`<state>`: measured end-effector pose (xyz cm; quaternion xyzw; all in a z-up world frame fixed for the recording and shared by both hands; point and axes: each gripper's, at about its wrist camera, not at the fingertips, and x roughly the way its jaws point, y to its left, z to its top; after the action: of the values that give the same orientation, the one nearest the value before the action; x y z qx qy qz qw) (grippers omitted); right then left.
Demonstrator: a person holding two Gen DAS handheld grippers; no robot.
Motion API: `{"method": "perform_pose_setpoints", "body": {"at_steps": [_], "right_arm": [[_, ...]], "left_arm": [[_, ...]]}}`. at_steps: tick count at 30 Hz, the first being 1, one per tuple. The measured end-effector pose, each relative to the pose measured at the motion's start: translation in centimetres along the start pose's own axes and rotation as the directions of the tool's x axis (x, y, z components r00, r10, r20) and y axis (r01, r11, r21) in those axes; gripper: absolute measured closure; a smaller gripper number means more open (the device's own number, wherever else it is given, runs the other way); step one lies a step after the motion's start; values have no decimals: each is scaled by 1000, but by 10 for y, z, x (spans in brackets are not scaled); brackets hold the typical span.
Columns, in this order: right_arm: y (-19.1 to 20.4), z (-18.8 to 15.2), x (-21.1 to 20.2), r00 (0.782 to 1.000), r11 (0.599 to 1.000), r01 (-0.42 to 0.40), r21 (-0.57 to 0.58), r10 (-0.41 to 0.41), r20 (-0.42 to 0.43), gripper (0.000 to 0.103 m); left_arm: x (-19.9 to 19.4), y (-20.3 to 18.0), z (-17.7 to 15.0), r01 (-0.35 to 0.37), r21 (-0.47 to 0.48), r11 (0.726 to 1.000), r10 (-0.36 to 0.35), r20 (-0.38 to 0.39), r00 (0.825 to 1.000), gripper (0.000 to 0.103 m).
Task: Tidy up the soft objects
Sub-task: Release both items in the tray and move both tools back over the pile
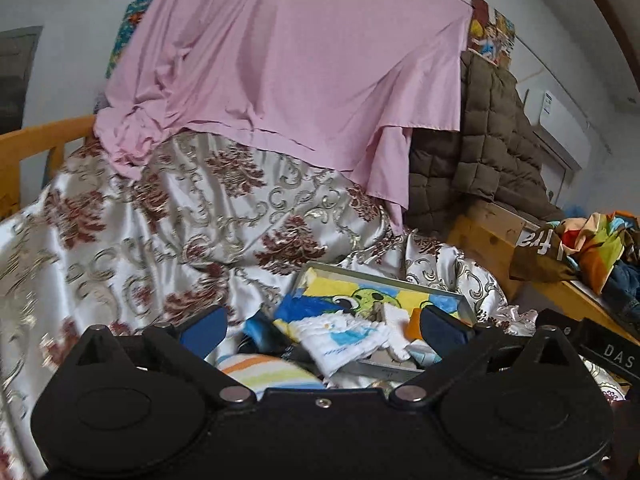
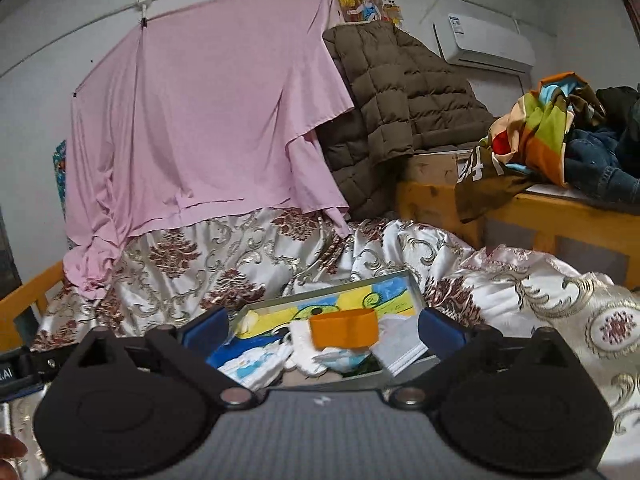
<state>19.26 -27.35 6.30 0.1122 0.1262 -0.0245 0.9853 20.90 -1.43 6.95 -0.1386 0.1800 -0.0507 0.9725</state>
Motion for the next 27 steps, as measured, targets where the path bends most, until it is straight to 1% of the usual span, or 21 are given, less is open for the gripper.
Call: {"method": "perform_pose_setpoints", "body": {"at_steps": [5,12,16,19,23,27], "right_arm": [[10,-13,-26,1000,1000,-6,-14,6,-1,0],[29,-31,-53,1000,998,-18,-58,18,-7,0],[35,-45,-66,998,996,-38,-85,41,38,0],[42,-54,-70,999,992,-28,-125,33,38,0],[52,-65,-66,999,986,-32,-166,30,-10,0],[63,-76,-60,992,974,-97,-203,78,-99,0]], "left_arm": [[-28,18,-10,-32,-10,999,32,13,999,1],[-60,37,-20,-82,27,996,82,24,996,1],[-78,49,-28,-119,-8,993,120,26,992,1],[-85,56,-32,-152,-19,988,152,17,988,1],[-82,59,-35,-157,-1,988,157,-57,986,1],[-77,63,-42,-187,3,982,186,-98,978,1]]}}
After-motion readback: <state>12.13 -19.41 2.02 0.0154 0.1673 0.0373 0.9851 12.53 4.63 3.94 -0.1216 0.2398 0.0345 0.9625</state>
